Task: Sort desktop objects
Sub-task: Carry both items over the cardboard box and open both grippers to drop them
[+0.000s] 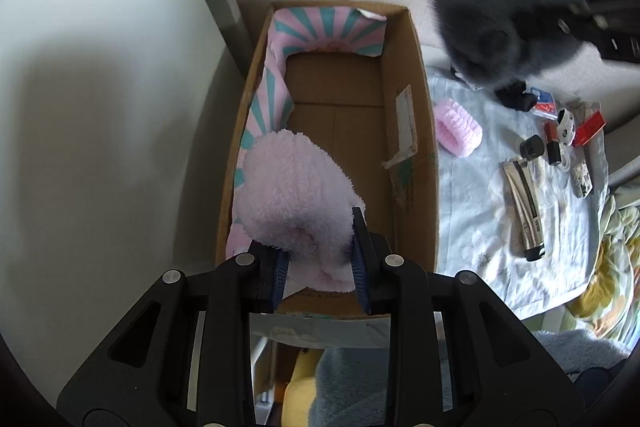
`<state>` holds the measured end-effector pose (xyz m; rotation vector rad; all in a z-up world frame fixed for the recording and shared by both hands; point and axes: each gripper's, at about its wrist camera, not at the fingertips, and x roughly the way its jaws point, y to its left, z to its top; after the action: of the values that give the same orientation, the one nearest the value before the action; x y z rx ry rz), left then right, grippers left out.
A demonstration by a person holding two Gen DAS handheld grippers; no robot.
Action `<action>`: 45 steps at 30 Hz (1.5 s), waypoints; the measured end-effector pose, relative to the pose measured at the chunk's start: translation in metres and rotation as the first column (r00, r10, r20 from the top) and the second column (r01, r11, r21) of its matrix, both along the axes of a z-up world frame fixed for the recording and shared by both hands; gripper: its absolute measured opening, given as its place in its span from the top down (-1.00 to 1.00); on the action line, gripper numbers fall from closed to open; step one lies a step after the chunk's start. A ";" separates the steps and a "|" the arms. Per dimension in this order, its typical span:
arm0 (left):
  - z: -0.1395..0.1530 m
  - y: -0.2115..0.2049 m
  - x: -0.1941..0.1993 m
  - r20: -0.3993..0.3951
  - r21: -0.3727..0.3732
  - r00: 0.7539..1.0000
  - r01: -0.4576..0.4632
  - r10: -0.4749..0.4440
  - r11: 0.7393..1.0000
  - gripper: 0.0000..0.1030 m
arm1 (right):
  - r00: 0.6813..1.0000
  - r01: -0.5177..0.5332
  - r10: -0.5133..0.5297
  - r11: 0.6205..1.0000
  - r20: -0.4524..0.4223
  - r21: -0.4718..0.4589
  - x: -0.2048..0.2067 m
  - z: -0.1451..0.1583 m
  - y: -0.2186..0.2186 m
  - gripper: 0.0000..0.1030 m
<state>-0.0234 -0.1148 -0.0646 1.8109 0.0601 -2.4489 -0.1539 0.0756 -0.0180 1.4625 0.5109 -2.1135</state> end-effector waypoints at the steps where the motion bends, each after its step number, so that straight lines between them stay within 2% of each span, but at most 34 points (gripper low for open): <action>1: -0.003 -0.001 0.000 0.004 -0.001 1.000 0.002 -0.002 1.000 0.53 | 1.000 -0.019 0.019 1.000 0.001 0.007 -0.004 0.000 -0.011 0.47; 10: -0.023 -0.010 -0.005 0.032 0.050 0.999 -0.030 0.029 0.998 0.53 | 0.983 -0.179 0.174 0.980 0.058 0.085 -0.034 -0.021 -0.087 0.47; 17: -0.041 -0.014 -0.007 0.073 0.063 0.997 -0.040 0.035 0.997 0.53 | 0.957 -0.280 0.265 0.951 0.120 0.131 -0.039 -0.049 -0.113 0.47; 31: -0.047 -0.018 -0.010 0.080 0.072 0.996 -0.047 0.042 0.996 0.53 | 0.929 -0.359 0.341 0.924 0.140 0.130 -0.049 -0.053 -0.139 0.47; 39: -0.044 -0.022 -0.008 0.069 0.084 0.996 -0.067 0.061 0.994 0.50 | 0.930 -0.355 0.335 0.924 0.150 0.144 -0.049 -0.060 -0.147 0.45; 40: -0.044 -0.022 -0.008 0.066 0.087 0.996 -0.067 0.061 0.994 0.43 | 0.930 -0.358 0.337 0.922 0.148 0.149 -0.049 -0.061 -0.148 0.43; 41: -0.043 -0.021 -0.009 0.064 0.094 0.996 -0.062 0.056 0.994 0.24 | 0.929 -0.360 0.340 0.921 0.146 0.149 -0.048 -0.061 -0.149 0.39; 42: -0.041 -0.020 -0.010 0.059 0.100 0.997 -0.057 0.052 0.993 -0.16 | 0.930 -0.359 0.340 0.922 0.140 0.145 -0.048 -0.061 -0.150 0.28; 43: -0.038 -0.018 -0.011 0.052 0.092 0.997 -0.055 0.051 0.994 -0.47 | 0.930 -0.357 0.339 0.924 0.141 0.137 -0.048 -0.061 -0.150 0.10; 44: -0.036 -0.016 -0.011 0.042 0.075 0.998 -0.053 0.050 0.996 -0.97 | 0.930 -0.356 0.337 0.926 0.148 0.126 -0.049 -0.061 -0.149 0.01; 45: -0.031 -0.013 -0.010 0.014 0.041 0.999 -0.047 0.046 0.998 -0.99 | 0.930 -0.351 0.331 0.929 0.159 0.116 -0.049 -0.061 -0.148 -0.25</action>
<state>-0.0332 -0.1281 -0.0956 1.8203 0.1517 -2.4222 -0.2030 -0.0726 -0.0791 1.4602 0.8143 -1.7211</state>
